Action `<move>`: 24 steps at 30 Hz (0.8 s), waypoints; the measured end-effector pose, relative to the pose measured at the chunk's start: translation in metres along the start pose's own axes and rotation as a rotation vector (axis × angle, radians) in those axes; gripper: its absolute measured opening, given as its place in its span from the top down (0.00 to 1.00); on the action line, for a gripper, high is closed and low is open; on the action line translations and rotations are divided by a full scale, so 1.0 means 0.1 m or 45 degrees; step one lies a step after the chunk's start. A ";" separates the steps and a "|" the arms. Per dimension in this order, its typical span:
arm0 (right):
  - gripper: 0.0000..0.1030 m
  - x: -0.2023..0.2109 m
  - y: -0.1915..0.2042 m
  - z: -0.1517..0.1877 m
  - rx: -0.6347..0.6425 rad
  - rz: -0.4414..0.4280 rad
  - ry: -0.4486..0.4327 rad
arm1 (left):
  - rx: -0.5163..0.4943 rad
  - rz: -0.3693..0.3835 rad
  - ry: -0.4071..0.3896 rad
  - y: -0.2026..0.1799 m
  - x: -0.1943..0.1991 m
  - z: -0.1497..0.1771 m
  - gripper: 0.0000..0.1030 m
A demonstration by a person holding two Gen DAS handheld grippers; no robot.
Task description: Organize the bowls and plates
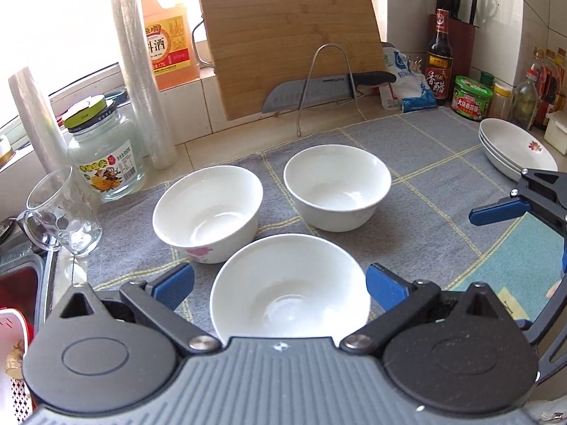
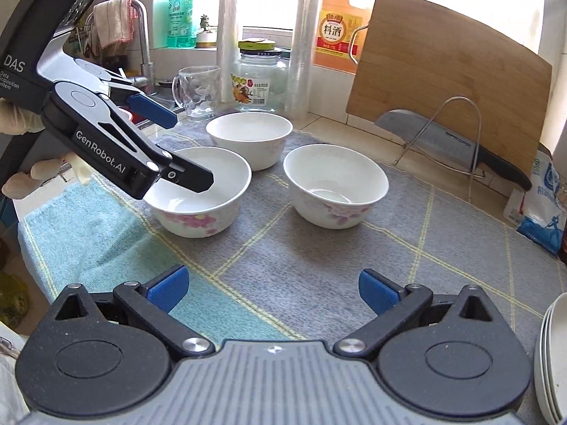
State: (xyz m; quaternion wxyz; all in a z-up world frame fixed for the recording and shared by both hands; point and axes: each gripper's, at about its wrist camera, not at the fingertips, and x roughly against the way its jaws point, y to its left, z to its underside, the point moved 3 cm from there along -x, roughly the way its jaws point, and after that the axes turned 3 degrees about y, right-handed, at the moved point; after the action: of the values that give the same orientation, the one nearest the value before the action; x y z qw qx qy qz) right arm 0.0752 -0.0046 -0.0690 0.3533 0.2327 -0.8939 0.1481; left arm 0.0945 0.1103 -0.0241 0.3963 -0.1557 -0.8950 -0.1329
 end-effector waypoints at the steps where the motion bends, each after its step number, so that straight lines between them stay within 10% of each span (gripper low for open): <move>1: 0.00 -0.05 0.05 -0.03 0.007 -0.019 0.003 | -0.001 -0.015 0.009 0.06 -0.02 0.01 0.01; 24: 0.15 -0.62 0.65 -0.32 0.141 -0.040 -0.021 | -0.018 0.201 0.185 0.34 -0.33 0.08 0.30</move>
State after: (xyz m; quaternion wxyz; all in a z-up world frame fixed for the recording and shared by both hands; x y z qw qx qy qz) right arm 0.0993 0.0833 -0.0961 0.3350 0.2670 -0.8835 0.1898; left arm 0.1232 0.1383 -0.0505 0.4683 -0.2186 -0.8479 -0.1183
